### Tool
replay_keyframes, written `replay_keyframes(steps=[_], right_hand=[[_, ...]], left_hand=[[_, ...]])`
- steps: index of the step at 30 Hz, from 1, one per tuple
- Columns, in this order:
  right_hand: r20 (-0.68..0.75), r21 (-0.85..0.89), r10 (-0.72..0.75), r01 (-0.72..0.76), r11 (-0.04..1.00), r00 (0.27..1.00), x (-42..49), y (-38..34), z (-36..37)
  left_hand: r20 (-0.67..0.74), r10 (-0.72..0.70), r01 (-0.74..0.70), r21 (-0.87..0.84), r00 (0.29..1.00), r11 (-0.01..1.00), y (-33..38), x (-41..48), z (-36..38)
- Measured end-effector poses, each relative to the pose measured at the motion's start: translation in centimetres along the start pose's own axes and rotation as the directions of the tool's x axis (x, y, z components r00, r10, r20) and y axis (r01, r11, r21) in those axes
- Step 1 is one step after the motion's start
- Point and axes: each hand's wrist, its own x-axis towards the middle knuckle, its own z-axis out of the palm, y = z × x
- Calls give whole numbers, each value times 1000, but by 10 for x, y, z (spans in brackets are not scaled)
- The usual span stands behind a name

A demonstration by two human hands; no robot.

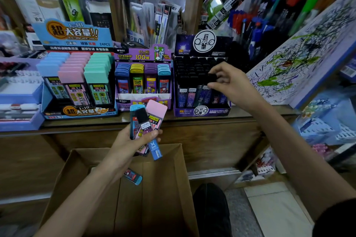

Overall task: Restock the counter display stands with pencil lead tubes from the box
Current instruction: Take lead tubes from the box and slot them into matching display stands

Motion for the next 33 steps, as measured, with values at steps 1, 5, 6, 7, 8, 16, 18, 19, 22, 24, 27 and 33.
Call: replay_keyframes(steps=[1, 5, 6, 7, 8, 16, 18, 19, 22, 24, 27, 33], right_hand=[[-5, -1, -3, 3, 1000, 1000, 2, 0, 0], [35, -21, -17, 18, 1000, 999, 9, 1, -4], [47, -15, -15, 16, 1000, 999, 10, 2, -3], [55, -8, -14, 15, 1000, 998, 9, 3, -1], [58, -6, -14, 14, 1000, 998, 9, 4, 2], [-107, -224, -54, 29, 974, 993, 0, 8, 26], [-128, -336, -129, 79, 939, 983, -6, 7, 31], [-130, -397, -156, 93, 913, 979, -9, 6, 32], [-154, -555, -172, 59, 830, 973, -14, 0, 36], [-201, -583, -182, 32, 812, 962, -18, -6, 39], [-220, -200, -38, -7, 980, 975, -32, -22, 57], [292, 308, 110, -202, 930, 950, -40, -49, 99]], left_hand=[[-4, 1, -1, 0, 1000, 1000, 0, 0, 1], [-10, 1, -1, -3, 1000, 1000, 0, 0, 2], [-9, -1, 1, -1, 1000, 1000, 0, 0, 2], [-9, -3, 3, -3, 1000, 1000, 1, 0, 2], [-8, -3, 3, -8, 1000, 1000, 1, -1, 2], [-17, -1, 1, -15, 1000, 1000, 2, 0, 2], [-19, 1, -1, -15, 1000, 1000, 1, -1, 3], [-20, 1, -1, -16, 1000, 1000, 1, -1, 4], [-20, -5, 5, -10, 1000, 1000, 1, -2, 5], [-15, -5, 4, -18, 1000, 1000, 2, -3, 6], [-10, 1, -1, -29, 1000, 1000, 5, -3, 8], [32, -25, 23, 55, 999, 998, 5, -2, 17]])
